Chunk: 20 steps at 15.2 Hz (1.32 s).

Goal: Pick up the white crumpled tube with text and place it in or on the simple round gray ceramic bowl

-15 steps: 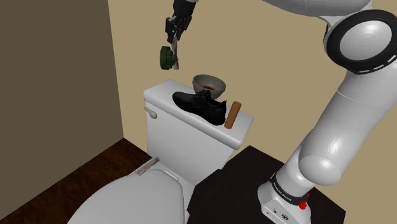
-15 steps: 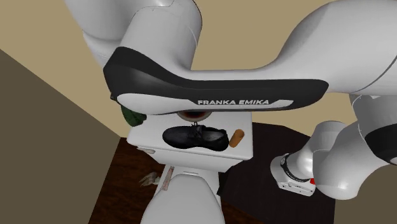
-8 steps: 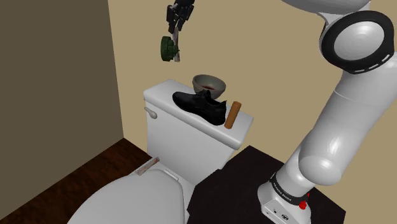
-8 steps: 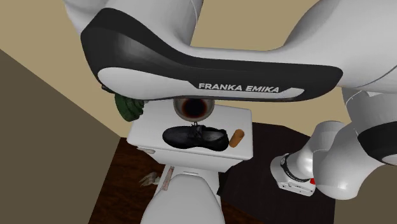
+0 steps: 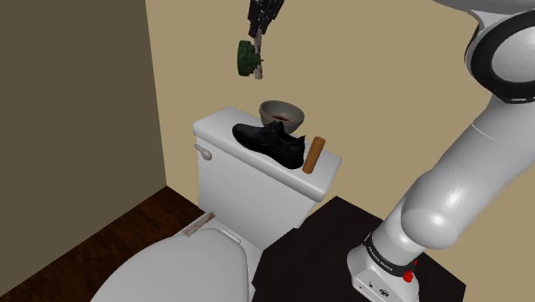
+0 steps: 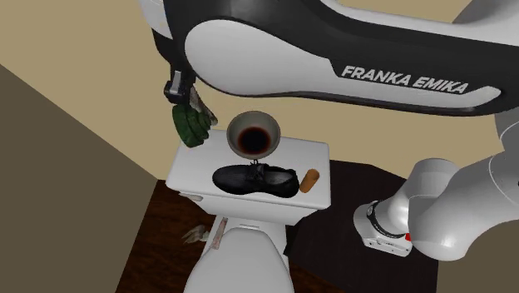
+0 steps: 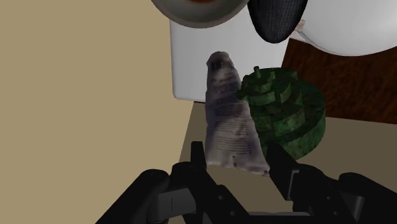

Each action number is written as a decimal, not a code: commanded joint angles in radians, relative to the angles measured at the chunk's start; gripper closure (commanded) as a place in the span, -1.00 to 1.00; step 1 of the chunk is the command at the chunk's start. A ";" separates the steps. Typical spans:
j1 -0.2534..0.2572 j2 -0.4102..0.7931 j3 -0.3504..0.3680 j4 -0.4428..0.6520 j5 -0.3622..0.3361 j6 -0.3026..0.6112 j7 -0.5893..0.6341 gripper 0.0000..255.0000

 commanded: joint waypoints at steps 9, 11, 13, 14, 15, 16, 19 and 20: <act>-0.054 -0.280 -0.093 -0.178 0.055 -0.093 -0.152 1.00; -0.053 -0.294 -0.093 -0.221 0.055 -0.064 -0.152 1.00; -0.053 -0.307 -0.093 -0.262 0.055 -0.036 -0.151 1.00; -0.053 -0.313 -0.094 -0.282 0.055 -0.022 -0.151 1.00; -0.053 -0.319 -0.094 -0.302 0.055 -0.008 -0.150 1.00; -0.053 -0.325 -0.094 -0.321 0.055 0.006 -0.150 1.00; -0.053 -0.340 -0.094 -0.378 0.055 0.047 -0.149 1.00; -0.053 -0.345 -0.094 -0.396 0.055 0.060 -0.149 1.00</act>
